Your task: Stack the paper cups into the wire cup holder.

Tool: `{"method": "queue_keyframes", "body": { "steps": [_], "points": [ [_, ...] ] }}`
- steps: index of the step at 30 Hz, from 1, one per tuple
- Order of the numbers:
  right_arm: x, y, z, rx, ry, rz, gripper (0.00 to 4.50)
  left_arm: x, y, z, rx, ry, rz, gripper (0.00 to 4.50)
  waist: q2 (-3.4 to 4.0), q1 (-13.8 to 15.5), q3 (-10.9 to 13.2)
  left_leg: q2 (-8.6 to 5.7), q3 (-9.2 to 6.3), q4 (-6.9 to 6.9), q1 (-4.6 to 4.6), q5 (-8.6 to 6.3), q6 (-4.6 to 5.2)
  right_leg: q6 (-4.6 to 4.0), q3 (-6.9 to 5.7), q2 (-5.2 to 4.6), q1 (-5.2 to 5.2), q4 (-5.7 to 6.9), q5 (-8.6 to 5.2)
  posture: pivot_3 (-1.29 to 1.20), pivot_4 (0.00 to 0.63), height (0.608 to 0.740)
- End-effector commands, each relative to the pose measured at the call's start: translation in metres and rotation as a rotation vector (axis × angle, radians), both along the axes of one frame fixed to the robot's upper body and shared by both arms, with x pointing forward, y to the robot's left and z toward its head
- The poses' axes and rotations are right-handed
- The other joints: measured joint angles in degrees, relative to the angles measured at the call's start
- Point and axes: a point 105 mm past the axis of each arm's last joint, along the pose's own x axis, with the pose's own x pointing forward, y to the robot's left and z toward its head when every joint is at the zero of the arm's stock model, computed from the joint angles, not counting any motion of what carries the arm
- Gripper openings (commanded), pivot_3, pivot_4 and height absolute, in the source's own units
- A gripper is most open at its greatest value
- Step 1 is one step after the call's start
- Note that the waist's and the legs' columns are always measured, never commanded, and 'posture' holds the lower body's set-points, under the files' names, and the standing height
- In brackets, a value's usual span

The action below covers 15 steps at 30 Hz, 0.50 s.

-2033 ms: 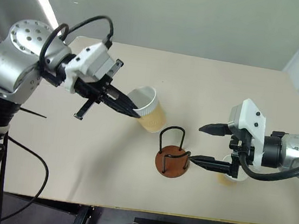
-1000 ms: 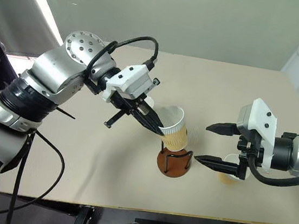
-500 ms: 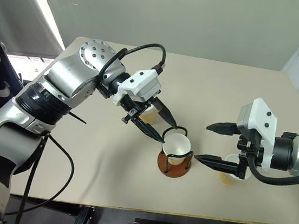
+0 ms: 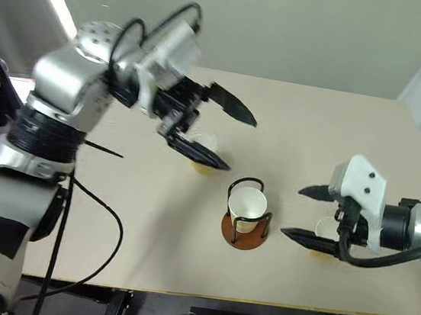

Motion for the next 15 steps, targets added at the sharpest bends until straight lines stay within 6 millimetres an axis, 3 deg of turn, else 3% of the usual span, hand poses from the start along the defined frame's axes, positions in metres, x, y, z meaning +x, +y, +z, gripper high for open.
{"method": "queue_keyframes", "body": {
  "steps": [1, 8, 15],
  "points": [
    [-0.004, -0.010, -0.002, -0.117, -0.045, -0.004, 4.06, -0.012, 0.018, -0.003, 0.020, 0.016, -0.002, 4.47, 0.00, 0.01, 0.00, -0.01, 0.00, 0.01, 0.00, 0.00, 0.00, 0.00, 0.01, -0.01, 0.00, 0.01, 0.00, 0.00, 0.150, 0.740],
    [-0.004, -0.027, -0.020, -0.230, -0.010, -0.004, 4.06, -0.016, 0.042, -0.035, 0.133, 0.035, 0.066, 4.47, -0.02, 0.01, 0.00, -0.01, 0.03, 0.08, 0.08, -0.01, 0.03, 0.02, 0.08, 0.00, 0.04, 0.05, 0.01, 0.00, 0.150, 0.740],
    [0.005, -0.051, -0.038, -0.342, 0.014, -0.004, 4.06, -0.017, 0.046, -0.036, 0.119, 0.027, 0.098, 4.47, -0.02, -0.12, 0.00, -0.01, 0.04, 0.17, 0.09, -0.04, 0.09, 0.02, 0.07, -0.01, 0.08, 0.07, 0.02, 0.00, 0.150, 0.740]
  ]
}}
